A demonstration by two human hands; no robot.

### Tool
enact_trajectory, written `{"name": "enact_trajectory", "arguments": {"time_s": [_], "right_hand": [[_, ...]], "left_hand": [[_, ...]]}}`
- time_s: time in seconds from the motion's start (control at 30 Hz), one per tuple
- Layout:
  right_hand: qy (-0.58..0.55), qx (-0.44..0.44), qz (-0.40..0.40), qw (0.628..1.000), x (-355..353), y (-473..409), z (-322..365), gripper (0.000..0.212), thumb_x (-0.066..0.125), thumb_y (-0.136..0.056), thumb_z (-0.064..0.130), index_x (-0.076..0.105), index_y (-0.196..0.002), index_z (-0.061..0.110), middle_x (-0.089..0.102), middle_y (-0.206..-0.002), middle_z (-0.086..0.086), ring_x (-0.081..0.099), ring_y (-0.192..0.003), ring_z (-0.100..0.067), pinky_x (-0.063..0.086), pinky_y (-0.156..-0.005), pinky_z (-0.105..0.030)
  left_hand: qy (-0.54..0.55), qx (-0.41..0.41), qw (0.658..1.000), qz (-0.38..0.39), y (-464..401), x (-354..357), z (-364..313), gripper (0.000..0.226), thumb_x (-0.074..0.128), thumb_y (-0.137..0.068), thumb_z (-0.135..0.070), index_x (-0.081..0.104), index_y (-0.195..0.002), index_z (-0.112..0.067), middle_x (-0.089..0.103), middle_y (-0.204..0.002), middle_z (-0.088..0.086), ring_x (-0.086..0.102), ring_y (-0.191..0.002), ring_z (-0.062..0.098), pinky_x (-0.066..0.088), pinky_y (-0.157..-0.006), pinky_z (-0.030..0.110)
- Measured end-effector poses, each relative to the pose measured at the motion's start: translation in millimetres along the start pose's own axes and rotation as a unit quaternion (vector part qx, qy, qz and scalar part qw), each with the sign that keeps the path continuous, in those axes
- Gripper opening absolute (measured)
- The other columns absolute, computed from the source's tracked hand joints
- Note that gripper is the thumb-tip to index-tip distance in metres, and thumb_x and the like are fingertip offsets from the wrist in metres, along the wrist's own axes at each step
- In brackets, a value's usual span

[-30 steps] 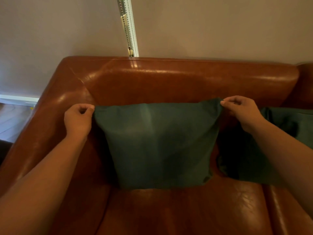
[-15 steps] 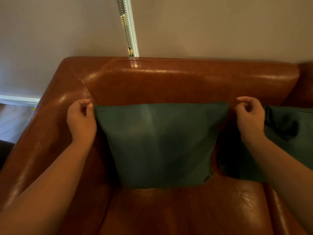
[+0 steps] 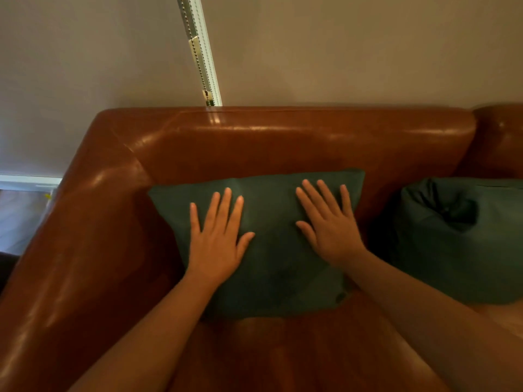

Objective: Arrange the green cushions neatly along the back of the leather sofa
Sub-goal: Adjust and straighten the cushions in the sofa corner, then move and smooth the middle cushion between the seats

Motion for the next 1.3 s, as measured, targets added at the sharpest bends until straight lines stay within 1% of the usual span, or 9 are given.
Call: {"name": "enact_trajectory", "arguments": {"time_s": [0.23, 0.4, 0.47, 0.57, 0.7, 0.87, 0.97, 1.07, 1.3], "right_hand": [[0.066, 0.192, 0.039, 0.978, -19.1, 34.1, -126.4, 0.063, 0.014, -0.097, 0.048, 0.025, -0.149, 0.014, 0.023, -0.157, -0.002, 0.013, -0.147, -0.025, 0.003, -0.114, -0.058], [0.083, 0.250, 0.068, 0.962, -39.3, 72.3, -182.5, 0.063, 0.001, -0.098, 0.048, 0.012, -0.152, 0.018, 0.003, -0.161, 0.003, -0.008, -0.147, -0.020, -0.007, -0.115, -0.053], [0.086, 0.262, 0.073, 0.959, -44.7, 85.8, -203.5, 0.065, 0.001, -0.098, 0.049, 0.016, -0.152, 0.017, 0.005, -0.161, 0.002, -0.007, -0.147, -0.021, -0.008, -0.114, -0.055], [0.089, 0.268, 0.075, 0.956, -52.0, 106.6, -239.6, 0.074, -0.002, -0.090, 0.051, 0.027, -0.149, 0.016, 0.015, -0.159, 0.000, 0.001, -0.148, -0.023, -0.007, -0.113, -0.057], [0.052, 0.251, 0.077, 0.963, -61.6, 132.9, -287.6, 0.080, -0.001, -0.086, 0.059, 0.027, -0.149, 0.020, 0.018, -0.159, 0.000, 0.004, -0.148, -0.022, -0.008, -0.113, -0.056], [0.021, 0.207, 0.090, 0.974, -65.1, 162.9, -338.1, 0.080, -0.005, -0.085, 0.058, 0.025, -0.149, 0.022, 0.015, -0.159, 0.003, 0.000, -0.148, -0.018, -0.007, -0.114, -0.055], [0.013, 0.192, 0.115, 0.975, -59.9, 177.1, -370.7, 0.080, -0.011, -0.082, 0.058, 0.016, -0.151, 0.026, 0.006, -0.160, 0.006, -0.008, -0.147, -0.016, -0.011, -0.114, -0.054], [-0.011, 0.187, 0.122, 0.975, -55.4, 180.2, -392.7, 0.075, -0.006, -0.087, 0.059, 0.016, -0.151, 0.027, 0.006, -0.160, 0.006, -0.007, -0.147, -0.016, -0.010, -0.113, -0.055], [-0.068, 0.155, 0.120, 0.978, -37.8, 165.5, -389.8, 0.082, -0.012, -0.079, 0.060, 0.008, -0.152, 0.028, 0.003, -0.160, 0.009, -0.007, -0.147, -0.012, -0.012, -0.114, -0.051]], "left_hand": [[-0.009, -0.073, 0.997, 0.008, -19.8, -24.3, 59.6, 0.065, 0.021, -0.094, -0.048, 0.039, -0.142, -0.008, 0.029, -0.153, 0.015, 0.019, -0.144, 0.029, 0.002, -0.113, 0.058], [0.027, -0.006, 1.000, -0.013, -58.8, -61.3, -2.0, 0.065, 0.017, -0.095, -0.051, 0.030, -0.146, -0.014, 0.022, -0.156, 0.012, 0.012, -0.146, 0.027, 0.002, -0.115, 0.054], [0.048, 0.028, 0.998, -0.021, -70.4, -70.2, -46.1, 0.063, 0.019, -0.095, -0.049, 0.034, -0.145, -0.013, 0.025, -0.155, 0.012, 0.015, -0.145, 0.028, 0.006, -0.115, 0.054], [0.091, 0.073, 0.993, -0.009, -81.1, -70.0, -122.7, 0.062, 0.020, -0.095, -0.049, 0.036, -0.144, -0.015, 0.024, -0.155, 0.011, 0.016, -0.145, 0.027, 0.010, -0.115, 0.053], [0.158, 0.098, 0.982, 0.037, -87.2, -57.3, -230.5, 0.067, 0.010, -0.094, -0.053, 0.032, -0.146, -0.017, 0.018, -0.157, 0.006, 0.008, -0.147, 0.022, 0.005, -0.117, 0.043], [0.247, 0.065, 0.963, 0.084, -95.3, -40.8, -334.6, 0.046, 0.033, -0.101, -0.033, 0.038, -0.143, -0.013, 0.033, -0.152, 0.005, 0.022, -0.143, 0.020, 0.016, -0.118, 0.035], [0.335, -0.002, 0.938, 0.090, -102.7, -34.5, -362.2, 0.039, 0.042, -0.099, -0.021, 0.048, -0.135, -0.006, 0.049, -0.140, 0.012, 0.041, -0.132, 0.026, 0.027, -0.111, 0.031], [0.376, -0.067, 0.918, 0.111, -114.4, -28.4, -371.6, 0.034, 0.045, -0.098, -0.014, 0.054, -0.129, -0.004, 0.055, -0.130, 0.014, 0.051, -0.120, 0.029, 0.037, -0.102, 0.032], [0.372, -0.146, 0.906, 0.136, -137.3, -16.7, -368.7, 0.035, 0.061, -0.089, -0.016, 0.058, -0.123, -0.007, 0.060, -0.125, 0.011, 0.055, -0.116, 0.027, 0.043, -0.094, 0.031]]}}
Point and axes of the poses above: each hand's wrist, its own y-axis away from the middle knuckle, its own x-axis out of the palm, z = x × y, the point moved 8 cm from there along -y, towards the middle knuckle
